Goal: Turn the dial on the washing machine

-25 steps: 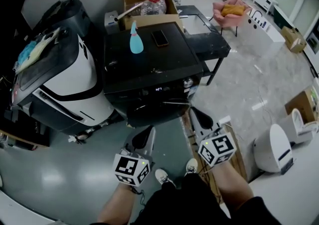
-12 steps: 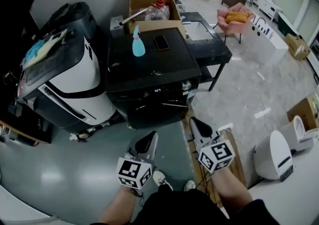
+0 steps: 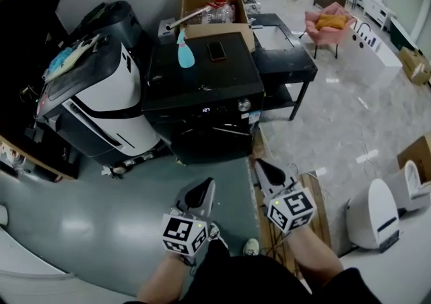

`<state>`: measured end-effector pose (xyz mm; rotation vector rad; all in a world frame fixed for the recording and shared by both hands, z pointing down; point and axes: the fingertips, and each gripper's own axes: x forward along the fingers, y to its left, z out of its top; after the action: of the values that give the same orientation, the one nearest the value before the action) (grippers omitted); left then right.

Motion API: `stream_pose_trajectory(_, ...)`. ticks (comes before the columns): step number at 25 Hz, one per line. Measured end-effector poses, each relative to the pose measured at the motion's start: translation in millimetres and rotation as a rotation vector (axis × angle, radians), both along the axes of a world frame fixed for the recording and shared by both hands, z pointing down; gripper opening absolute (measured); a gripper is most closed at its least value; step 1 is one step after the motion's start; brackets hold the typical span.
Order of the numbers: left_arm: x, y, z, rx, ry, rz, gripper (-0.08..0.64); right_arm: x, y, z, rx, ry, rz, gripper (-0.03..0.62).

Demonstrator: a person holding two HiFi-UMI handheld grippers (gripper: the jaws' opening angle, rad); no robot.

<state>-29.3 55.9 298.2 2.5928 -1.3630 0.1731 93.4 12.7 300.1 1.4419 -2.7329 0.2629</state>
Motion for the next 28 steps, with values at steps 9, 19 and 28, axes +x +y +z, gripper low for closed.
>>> stream_pose_trajectory(9, 19, 55, -8, 0.005, -0.020, -0.083, 0.005, 28, 46, 3, -0.025, -0.019, -0.046, -0.003)
stream_pose_trajectory(19, -6, 82, -3, 0.005, -0.020, -0.088, 0.005, 2, 75, 10, -0.042, -0.013, -0.041, -0.003)
stream_pose_trajectory(28, -67, 99, -3, 0.007, -0.001, -0.056, 0.005, -59, 101, 5, -0.053, 0.001, 0.001, -0.003)
